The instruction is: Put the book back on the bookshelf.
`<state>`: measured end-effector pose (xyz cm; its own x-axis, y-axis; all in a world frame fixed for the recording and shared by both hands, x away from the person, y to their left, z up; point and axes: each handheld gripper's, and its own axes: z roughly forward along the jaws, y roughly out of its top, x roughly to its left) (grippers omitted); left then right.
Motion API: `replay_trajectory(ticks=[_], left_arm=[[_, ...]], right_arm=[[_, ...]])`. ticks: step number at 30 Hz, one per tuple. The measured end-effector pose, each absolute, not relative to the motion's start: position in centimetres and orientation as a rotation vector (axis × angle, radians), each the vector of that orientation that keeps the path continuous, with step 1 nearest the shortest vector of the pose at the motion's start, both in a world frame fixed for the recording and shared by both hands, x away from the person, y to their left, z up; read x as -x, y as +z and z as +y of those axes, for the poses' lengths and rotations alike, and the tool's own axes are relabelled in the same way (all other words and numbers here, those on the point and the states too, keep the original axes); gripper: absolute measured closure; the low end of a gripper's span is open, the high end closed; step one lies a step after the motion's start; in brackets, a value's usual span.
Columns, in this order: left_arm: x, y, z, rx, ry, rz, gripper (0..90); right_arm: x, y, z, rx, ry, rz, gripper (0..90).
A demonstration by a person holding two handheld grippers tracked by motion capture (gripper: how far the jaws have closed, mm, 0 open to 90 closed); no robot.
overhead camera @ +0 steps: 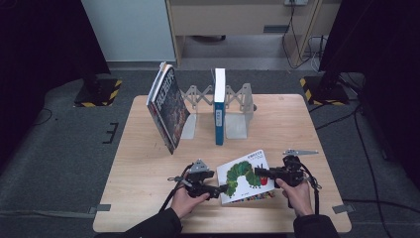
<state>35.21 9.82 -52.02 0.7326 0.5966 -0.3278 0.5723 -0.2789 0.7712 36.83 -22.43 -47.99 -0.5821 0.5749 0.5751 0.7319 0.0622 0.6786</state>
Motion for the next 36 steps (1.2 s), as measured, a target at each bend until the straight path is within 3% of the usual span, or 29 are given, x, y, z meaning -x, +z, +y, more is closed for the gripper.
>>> replay_trajectory(ticks=[10,16,22,36], left_arm=[[-35.5,-53.0,9.2,-1.978,0.007,0.898,13.6],[-36.4,-54.0,8.8,-1.922,-0.124,0.896,5.7],[-36.3,-54.0,8.7,-1.932,-0.106,0.897,6.9],[-36.3,-54.0,8.7,-1.935,-0.100,0.898,7.2]], right_arm=[[-36.4,-47.2,-22.3,1.271,-1.648,-2.177,84.5],[-36.4,-47.1,-22.5,1.276,-1.647,-2.188,84.7],[-36.5,-47.5,-22.7,1.320,-1.604,-2.209,83.4],[-36.9,-49.7,-21.3,1.491,-1.366,-2.431,54.8]])
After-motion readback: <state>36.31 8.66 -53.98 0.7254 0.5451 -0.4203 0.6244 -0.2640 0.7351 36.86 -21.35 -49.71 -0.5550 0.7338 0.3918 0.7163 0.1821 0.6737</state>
